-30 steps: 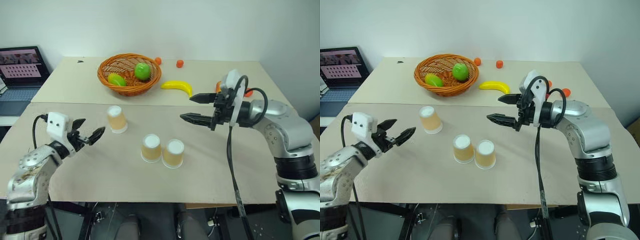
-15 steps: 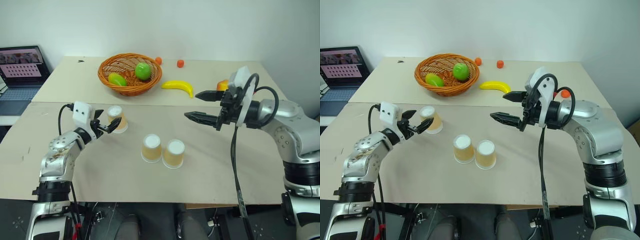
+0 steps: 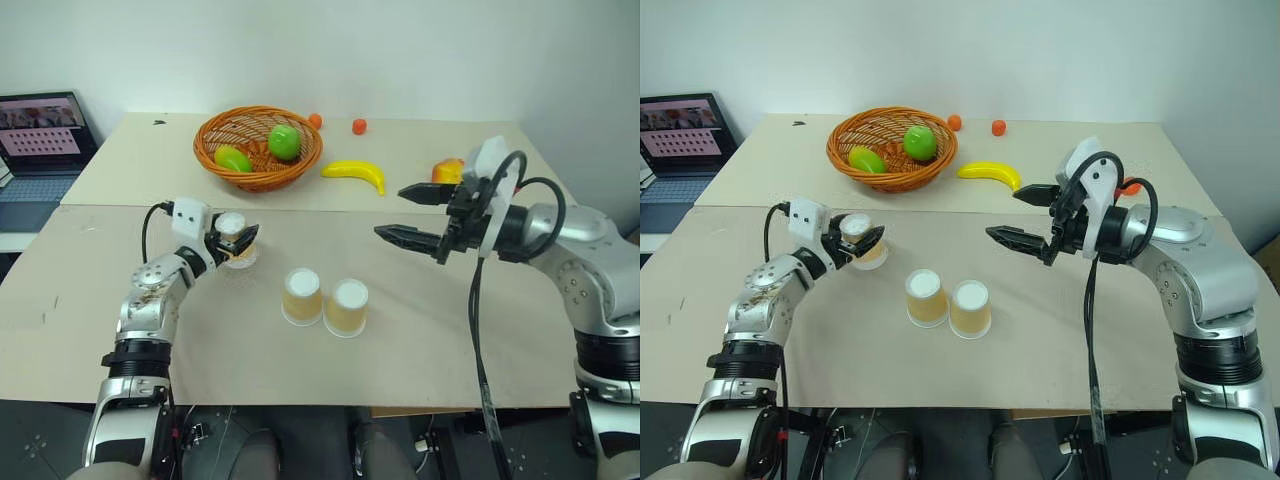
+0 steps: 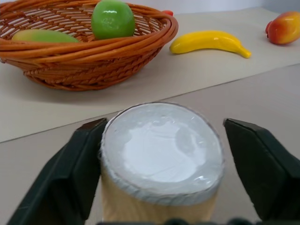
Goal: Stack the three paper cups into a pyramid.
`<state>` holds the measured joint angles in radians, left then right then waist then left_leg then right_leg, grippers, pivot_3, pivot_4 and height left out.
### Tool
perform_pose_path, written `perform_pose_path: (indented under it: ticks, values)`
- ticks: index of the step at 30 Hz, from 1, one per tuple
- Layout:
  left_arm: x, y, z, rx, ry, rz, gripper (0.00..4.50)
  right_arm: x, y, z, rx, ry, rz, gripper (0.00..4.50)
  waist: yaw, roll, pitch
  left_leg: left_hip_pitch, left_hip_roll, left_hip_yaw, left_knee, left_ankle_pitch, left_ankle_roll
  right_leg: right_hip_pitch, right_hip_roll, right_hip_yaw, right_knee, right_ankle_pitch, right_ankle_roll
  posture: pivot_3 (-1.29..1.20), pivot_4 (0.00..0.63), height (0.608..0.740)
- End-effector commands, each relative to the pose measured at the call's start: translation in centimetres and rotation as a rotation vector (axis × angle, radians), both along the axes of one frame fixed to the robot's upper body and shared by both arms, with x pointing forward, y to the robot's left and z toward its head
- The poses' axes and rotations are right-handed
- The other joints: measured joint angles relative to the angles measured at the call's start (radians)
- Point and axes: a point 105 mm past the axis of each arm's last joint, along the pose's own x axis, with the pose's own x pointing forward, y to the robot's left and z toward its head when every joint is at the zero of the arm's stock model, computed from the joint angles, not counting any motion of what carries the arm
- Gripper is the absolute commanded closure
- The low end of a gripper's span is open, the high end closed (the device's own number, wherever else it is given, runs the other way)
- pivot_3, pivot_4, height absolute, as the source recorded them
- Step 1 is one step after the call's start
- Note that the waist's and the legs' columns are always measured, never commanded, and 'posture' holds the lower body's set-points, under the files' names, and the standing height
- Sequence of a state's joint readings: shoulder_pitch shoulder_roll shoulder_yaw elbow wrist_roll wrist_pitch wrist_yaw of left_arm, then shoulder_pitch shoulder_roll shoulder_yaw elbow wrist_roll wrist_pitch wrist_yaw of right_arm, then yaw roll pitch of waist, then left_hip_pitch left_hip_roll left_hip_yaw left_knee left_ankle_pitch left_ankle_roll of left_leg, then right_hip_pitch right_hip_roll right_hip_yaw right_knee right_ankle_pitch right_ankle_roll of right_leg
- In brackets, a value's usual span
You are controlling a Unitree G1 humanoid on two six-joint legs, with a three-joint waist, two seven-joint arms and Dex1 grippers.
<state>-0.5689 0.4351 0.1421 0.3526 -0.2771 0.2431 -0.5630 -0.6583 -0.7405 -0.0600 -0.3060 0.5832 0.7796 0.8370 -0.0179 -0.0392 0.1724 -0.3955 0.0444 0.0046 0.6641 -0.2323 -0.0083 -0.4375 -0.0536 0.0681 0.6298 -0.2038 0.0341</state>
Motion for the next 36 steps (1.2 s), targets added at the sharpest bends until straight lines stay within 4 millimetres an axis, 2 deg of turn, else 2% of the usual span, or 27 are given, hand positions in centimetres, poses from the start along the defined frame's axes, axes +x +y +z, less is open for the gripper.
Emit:
perform_pose_path:
  ticks: [1, 4, 8, 9, 11, 12, 17, 22, 27, 32, 36]
  values:
    - [0.1, 0.0, 1.5, 0.036, -0.061, 0.001, 1.73, -0.6, -0.4, 1.5, 0.011, -0.056, -0.010, 0.00, 0.000, 0.000, 0.000, 0.000, 0.000, 0.000, 0.000, 0.000, 0.000, 0.000, 0.000, 0.000, 0.000, 0.000, 0.000, 0.00, 0.150, 0.735]
    - [0.1, 0.3, 2.0, 0.035, -0.074, 0.007, 1.73, -0.6, -0.4, 1.4, 0.011, -0.053, -0.010, 0.00, 0.000, 0.000, 0.000, 0.000, 0.000, 0.000, 0.000, 0.000, 0.000, 0.000, 0.000, 0.000, 0.000, 0.000, 0.000, 0.00, 0.150, 0.735]
    - [-0.2, -1.0, 5.2, 0.057, -0.145, -0.062, 1.73, -0.6, -0.3, 1.4, 0.013, -0.049, -0.008, 0.00, 0.000, 0.000, 0.000, 0.000, 0.000, 0.000, 0.000, 0.000, 0.000, 0.000, 0.000, 0.000, 0.000, 0.000, 0.000, 0.00, 0.150, 0.735]
    - [-0.4, -1.8, 6.4, 0.063, -0.165, -0.106, 1.73, -0.7, -0.4, 1.3, 0.011, -0.045, -0.006, 0.00, 0.000, 0.000, 0.000, 0.000, 0.000, 0.000, 0.000, 0.000, 0.000, 0.000, 0.000, 0.000, 0.000, 0.000, 0.000, 0.00, 0.150, 0.735]
    - [-1.9, -4.8, 9.5, 0.084, -0.198, -0.298, 1.73, -1.0, -1.0, 1.2, 0.007, -0.022, -0.009, 0.00, 0.003, -0.001, 0.001, -0.001, 0.000, -0.001, 0.000, 0.000, 0.000, 0.000, 0.000, -0.001, 0.000, 0.000, 0.000, 0.00, 0.150, 0.735]
    - [-2.6, -5.8, 10.3, 0.095, -0.201, -0.372, 1.73, -1.1, -1.4, 1.1, 0.003, -0.012, -0.011, 0.00, 0.006, -0.002, 0.001, -0.002, 0.000, -0.001, 0.001, 0.000, 0.000, -0.001, 0.000, -0.001, 0.000, 0.000, 0.000, 0.00, 0.150, 0.735]
    - [-6.2, -10.1, 12.3, 0.178, -0.166, -0.708, 1.73, -2.6, -2.9, -0.2, -0.025, 0.055, 0.023, 0.00, 0.005, -0.002, 0.001, -0.005, -0.002, -0.003, 0.003, 0.000, 0.000, 0.000, -0.003, -0.003, -0.002, -0.001, 0.003, 0.00, 0.150, 0.735]
    - [-8.3, -11.5, 13.1, 0.221, -0.123, -0.852, 1.73, -4.4, -3.7, -0.6, -0.030, 0.100, 0.055, 0.00, -0.008, -0.002, 0.001, -0.004, -0.002, -0.003, 0.003, 0.000, 0.000, -0.001, -0.001, -0.002, 0.000, -0.002, 0.003, 0.00, 0.150, 0.735]
    - [-9.5, -11.6, 13.0, 0.255, -0.080, -0.930, 1.73, -5.7, -4.2, -1.3, -0.024, 0.143, 0.061, 0.00, -0.019, -0.002, 0.001, -0.003, -0.001, -0.004, 0.003, 0.000, 0.000, 0.000, 0.000, -0.002, 0.001, -0.004, 0.007, 0.00, 0.150, 0.735]
    - [-9.8, -11.8, 12.6, 0.249, -0.061, -0.950, 1.73, -6.1, -4.5, -1.8, -0.018, 0.154, 0.047, 0.00, -0.019, -0.002, 0.001, -0.003, -0.001, -0.003, 0.005, 0.000, 0.000, 0.000, 0.000, -0.002, 0.001, -0.005, 0.008, 0.00, 0.150, 0.735]
    - [-9.3, -12.8, 11.6, 0.204, -0.041, -0.945, 1.73, -5.9, -4.1, -1.9, 0.000, 0.154, 0.046, 0.00, -0.018, -0.002, 0.001, -0.003, -0.001, -0.003, 0.006, 0.000, 0.000, 0.000, 0.000, -0.002, 0.001, -0.004, 0.008, 0.00, 0.150, 0.735]
